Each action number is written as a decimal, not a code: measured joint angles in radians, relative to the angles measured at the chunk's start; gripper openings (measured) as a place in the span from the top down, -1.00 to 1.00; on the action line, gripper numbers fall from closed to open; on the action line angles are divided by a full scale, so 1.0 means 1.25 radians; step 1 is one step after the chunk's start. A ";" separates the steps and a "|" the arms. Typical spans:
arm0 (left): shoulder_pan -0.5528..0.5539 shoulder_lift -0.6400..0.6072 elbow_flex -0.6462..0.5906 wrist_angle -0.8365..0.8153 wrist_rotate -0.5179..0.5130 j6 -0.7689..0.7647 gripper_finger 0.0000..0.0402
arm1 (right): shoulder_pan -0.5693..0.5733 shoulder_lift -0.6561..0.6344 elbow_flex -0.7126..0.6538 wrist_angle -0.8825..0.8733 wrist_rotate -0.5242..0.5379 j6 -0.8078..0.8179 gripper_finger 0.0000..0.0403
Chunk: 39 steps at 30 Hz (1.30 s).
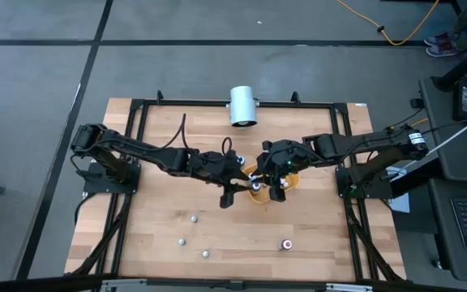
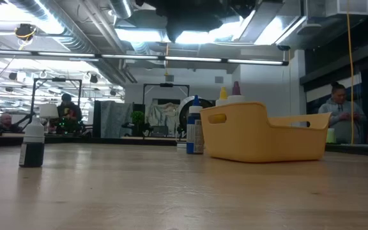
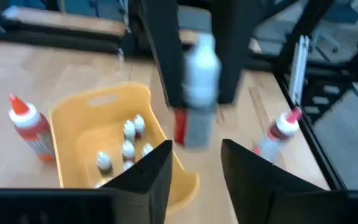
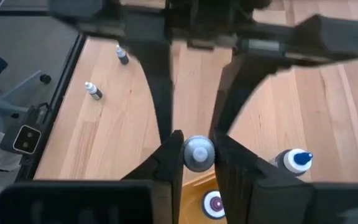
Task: Pick & Place food coloring
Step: Adjust the red food coloring bottle in the yellow bin
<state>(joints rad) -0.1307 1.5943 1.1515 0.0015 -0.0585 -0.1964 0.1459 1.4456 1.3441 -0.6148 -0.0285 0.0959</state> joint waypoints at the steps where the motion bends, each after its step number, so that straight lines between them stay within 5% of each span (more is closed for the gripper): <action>1: -0.001 -0.004 0.000 -0.014 0.010 -0.003 0.29 | 0.000 0.000 0.000 -0.006 0.000 0.000 0.63; 13: -0.048 -0.083 0.000 -0.161 -0.037 -0.020 0.05 | 0.000 -0.006 -0.050 -0.198 0.064 -0.021 0.62; 23: -0.078 -0.092 0.000 -0.156 -0.096 -0.020 0.05 | -0.032 -0.023 -0.277 -0.041 0.073 -0.017 0.62; 39: -0.079 -0.092 0.000 -0.152 -0.120 -0.023 0.08 | -0.116 -0.130 -0.443 0.118 0.094 0.045 0.65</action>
<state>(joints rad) -0.2291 1.4799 1.1515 -0.1890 -0.2090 -0.2249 0.0015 1.2827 0.7898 -0.4667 0.0896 0.1520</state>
